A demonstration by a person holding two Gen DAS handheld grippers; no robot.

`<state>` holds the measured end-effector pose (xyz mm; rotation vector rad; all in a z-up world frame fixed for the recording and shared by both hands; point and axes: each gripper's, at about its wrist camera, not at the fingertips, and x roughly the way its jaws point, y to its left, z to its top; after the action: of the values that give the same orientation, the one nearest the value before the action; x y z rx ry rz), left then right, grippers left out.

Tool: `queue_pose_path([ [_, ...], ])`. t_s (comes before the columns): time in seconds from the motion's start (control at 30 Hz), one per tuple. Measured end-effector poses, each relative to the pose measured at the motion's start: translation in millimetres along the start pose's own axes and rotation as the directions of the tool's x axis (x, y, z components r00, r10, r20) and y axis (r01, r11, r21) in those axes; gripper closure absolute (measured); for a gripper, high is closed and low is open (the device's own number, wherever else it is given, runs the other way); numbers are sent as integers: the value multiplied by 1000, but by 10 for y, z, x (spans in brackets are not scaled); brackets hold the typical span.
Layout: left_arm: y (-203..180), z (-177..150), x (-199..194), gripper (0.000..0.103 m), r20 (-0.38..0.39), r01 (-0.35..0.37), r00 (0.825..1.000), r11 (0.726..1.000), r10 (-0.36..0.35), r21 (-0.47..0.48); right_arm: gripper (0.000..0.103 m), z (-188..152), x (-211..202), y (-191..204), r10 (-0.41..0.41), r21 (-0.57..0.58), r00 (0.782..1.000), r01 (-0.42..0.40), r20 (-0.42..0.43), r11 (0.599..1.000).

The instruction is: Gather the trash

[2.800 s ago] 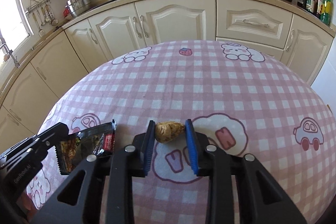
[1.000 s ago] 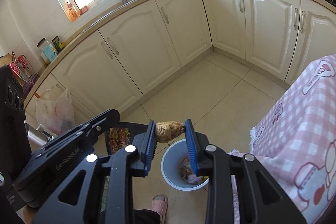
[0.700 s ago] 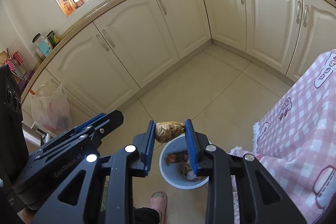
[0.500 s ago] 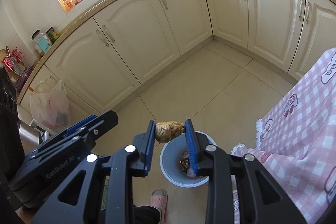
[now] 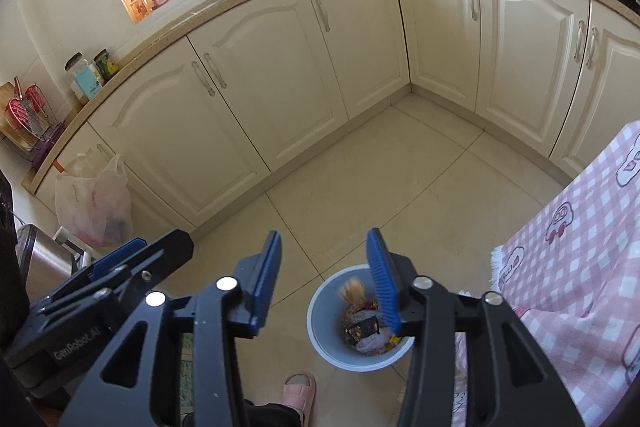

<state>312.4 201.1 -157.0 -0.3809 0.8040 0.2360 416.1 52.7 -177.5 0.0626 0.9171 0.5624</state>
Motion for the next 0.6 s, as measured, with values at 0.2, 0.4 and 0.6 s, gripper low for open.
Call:
queue_pose_path([
  [0.2, -159, -8, -348, 17, 64, 20, 998, 998, -24, 56, 57, -21, -354, -30, -49, -1, 998, 49, 50, 999],
  [0.4, -373, -60, -776, 11, 134, 29, 990, 990, -48, 139, 53, -104, -983, -79, -111, -10, 983, 114, 143, 993],
  [0.6, -573, -196, -1274, 8, 205, 45, 975, 980, -86, 195, 49, -318, -1721, -161, -167, 6, 955, 171, 246, 985],
])
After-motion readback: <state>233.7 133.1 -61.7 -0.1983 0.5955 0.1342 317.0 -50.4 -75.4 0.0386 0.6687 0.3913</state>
